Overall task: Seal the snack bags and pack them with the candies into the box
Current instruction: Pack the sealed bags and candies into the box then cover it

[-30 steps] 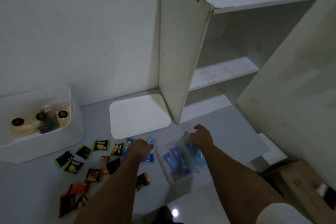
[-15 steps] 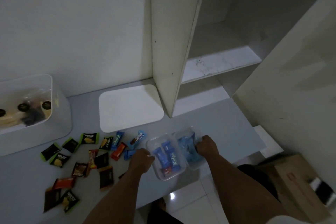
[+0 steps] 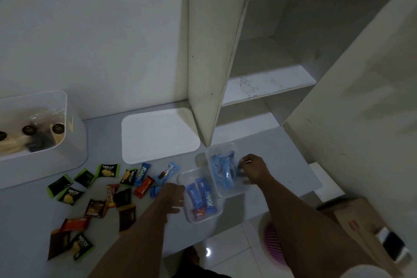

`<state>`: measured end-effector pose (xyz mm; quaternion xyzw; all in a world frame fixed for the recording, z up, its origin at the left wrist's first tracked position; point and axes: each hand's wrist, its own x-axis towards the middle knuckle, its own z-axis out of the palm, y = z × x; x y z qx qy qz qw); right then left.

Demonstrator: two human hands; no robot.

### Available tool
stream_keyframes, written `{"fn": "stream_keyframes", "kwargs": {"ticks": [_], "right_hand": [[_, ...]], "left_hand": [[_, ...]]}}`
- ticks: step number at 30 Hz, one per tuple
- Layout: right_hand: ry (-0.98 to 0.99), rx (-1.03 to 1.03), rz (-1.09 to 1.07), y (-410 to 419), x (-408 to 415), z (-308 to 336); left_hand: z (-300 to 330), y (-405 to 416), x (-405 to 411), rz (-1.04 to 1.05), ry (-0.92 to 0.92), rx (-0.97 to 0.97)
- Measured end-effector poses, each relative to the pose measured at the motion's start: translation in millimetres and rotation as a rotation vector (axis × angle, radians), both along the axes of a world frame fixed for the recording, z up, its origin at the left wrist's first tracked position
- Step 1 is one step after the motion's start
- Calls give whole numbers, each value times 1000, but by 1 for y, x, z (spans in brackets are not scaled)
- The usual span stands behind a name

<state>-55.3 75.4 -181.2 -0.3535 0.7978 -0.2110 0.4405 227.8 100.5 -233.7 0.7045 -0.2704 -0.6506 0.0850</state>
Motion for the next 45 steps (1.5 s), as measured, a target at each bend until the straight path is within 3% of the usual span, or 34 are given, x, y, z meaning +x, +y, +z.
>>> {"fn": "stream_keyframes", "kwargs": {"ticks": [4, 7, 12, 17, 20, 27, 36, 45], "right_hand": [[-118, 85, 106, 11, 34, 3], [-10, 54, 207, 21, 52, -14], [152, 33, 321, 35, 68, -28], [-272, 229, 148, 44, 73, -18], [-366, 294, 173, 49, 76, -6], [-399, 208, 176, 41, 91, 15], [-384, 44, 325, -53, 175, 96], [-326, -86, 688, -133, 352, 185]], "left_hand": [[-2, -2, 0, -42, 80, 4], [2, 1, -4, 131, 144, 51], [-7, 4, -5, 233, 250, 87], [-40, 3, 2, 233, 230, 78], [-16, 7, 3, 162, 200, 64], [23, 0, 20, 83, 155, -79], [125, -50, 95, 245, 26, -456], [219, -80, 261, 544, -42, -548]]}}
